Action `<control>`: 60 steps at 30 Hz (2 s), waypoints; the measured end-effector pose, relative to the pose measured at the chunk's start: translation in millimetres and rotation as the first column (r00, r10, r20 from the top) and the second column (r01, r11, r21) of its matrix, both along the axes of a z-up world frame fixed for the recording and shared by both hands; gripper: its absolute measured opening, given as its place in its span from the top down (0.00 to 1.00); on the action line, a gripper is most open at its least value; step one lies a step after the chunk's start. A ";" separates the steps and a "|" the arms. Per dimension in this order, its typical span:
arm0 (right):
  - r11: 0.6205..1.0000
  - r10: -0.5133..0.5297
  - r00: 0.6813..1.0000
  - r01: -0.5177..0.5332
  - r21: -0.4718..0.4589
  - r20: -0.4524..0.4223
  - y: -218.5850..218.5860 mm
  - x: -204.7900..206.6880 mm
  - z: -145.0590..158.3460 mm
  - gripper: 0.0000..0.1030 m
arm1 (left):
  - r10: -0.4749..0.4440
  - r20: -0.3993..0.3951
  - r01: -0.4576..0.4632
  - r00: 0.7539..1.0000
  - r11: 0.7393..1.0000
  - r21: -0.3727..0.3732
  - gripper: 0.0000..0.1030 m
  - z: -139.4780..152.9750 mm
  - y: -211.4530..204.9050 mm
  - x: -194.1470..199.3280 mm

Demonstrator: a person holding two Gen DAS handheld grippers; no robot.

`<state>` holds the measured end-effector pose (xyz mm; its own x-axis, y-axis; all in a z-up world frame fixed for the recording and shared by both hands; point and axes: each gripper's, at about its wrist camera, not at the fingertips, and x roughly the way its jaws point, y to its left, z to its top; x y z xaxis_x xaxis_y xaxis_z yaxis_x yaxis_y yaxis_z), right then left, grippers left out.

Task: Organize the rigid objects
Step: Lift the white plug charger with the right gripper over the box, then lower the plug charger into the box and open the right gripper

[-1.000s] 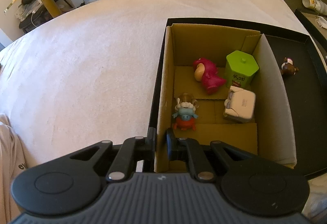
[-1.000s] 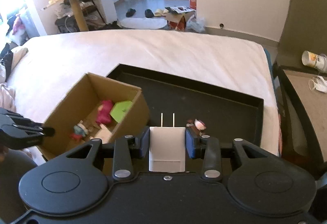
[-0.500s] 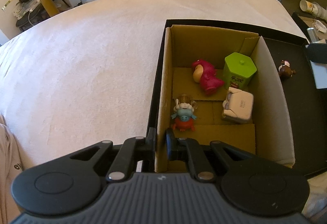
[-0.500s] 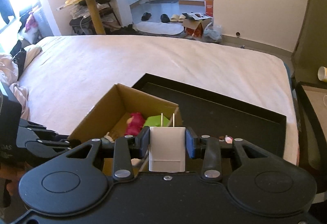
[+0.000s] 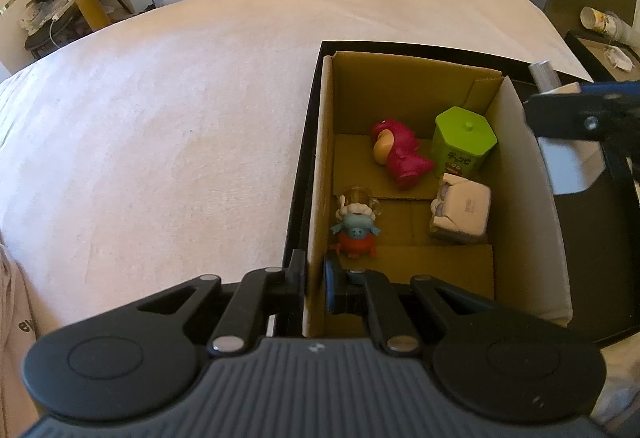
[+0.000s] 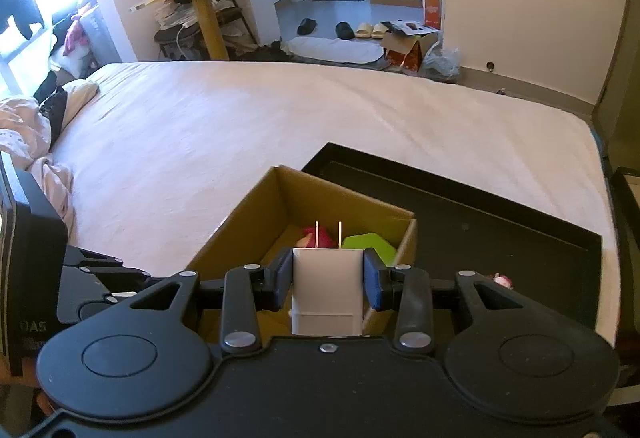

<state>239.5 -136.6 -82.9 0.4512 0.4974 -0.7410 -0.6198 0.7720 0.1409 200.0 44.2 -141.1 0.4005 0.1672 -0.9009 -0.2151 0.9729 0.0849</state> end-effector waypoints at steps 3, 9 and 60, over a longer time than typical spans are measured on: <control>1.000 0.002 1.000 -0.002 -0.001 -0.014 7.8 -0.8 -3.4 0.65 | 0.000 0.001 0.000 1.000 1.000 -0.008 0.92 -0.2 1.9 -1.0; 1.000 0.007 0.999 -0.008 -0.004 -0.042 18.6 -2.2 -8.9 0.64 | -0.006 -0.004 0.006 1.000 1.000 -0.027 0.92 -3.5 5.7 -2.2; 0.995 -0.095 0.994 0.096 0.017 -0.057 -33.1 9.6 -9.7 0.47 | -0.004 0.006 0.004 1.000 1.000 -0.006 0.92 6.8 0.6 -0.1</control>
<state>249.1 -169.7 -92.7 0.4549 0.4690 -0.7570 -0.5342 0.8239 0.1895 199.9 44.8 -134.3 0.4067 0.1602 -0.8994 -0.2119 0.9742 0.0778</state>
